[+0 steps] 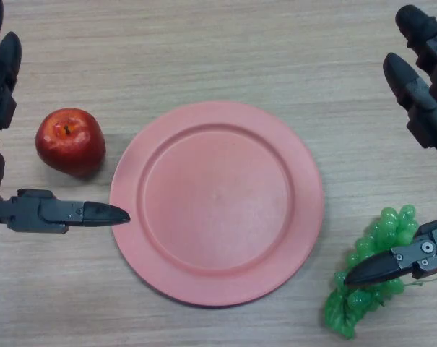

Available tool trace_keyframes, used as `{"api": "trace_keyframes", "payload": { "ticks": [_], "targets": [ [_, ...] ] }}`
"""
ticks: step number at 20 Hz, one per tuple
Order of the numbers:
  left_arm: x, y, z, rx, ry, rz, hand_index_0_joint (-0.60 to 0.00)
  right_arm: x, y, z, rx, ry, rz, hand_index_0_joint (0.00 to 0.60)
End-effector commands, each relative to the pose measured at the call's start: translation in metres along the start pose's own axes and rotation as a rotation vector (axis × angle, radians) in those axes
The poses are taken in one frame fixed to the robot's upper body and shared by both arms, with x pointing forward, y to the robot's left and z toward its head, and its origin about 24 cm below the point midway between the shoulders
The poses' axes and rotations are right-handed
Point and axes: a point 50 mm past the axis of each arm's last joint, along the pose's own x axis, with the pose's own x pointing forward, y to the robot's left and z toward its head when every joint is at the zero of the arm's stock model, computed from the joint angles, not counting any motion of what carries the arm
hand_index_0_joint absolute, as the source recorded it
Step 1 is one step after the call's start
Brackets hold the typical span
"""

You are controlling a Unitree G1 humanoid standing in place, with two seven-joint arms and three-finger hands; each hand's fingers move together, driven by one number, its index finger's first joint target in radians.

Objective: Pick up the red apple and place it on the plate

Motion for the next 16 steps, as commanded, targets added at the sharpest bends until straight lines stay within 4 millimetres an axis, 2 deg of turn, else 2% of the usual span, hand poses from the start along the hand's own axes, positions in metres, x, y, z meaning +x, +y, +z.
{"api": "trace_keyframes", "payload": {
  "ticks": [1,7,10,13,16],
  "targets": [
    [-0.004,0.012,0.026,0.116,-0.181,0.041,0.0,-0.004,-0.002,0.024,-0.081,-0.188,-0.044,0.0],
    [-0.004,0.006,0.025,0.147,-0.17,0.002,0.0,-0.002,0.004,0.023,-0.096,-0.184,-0.032,0.0],
    [-0.001,0.013,0.026,0.172,-0.163,0.011,0.0,-0.004,0.003,0.022,-0.064,-0.187,-0.036,0.0],
    [0.013,0.035,0.009,0.291,-0.165,0.031,0.0,-0.007,0.001,0.023,-0.063,-0.189,-0.056,0.0],
    [0.029,0.05,-0.015,0.286,-0.108,0.034,0.0,-0.009,0.003,0.024,-0.06,-0.202,-0.07,0.0]
  ]
}}
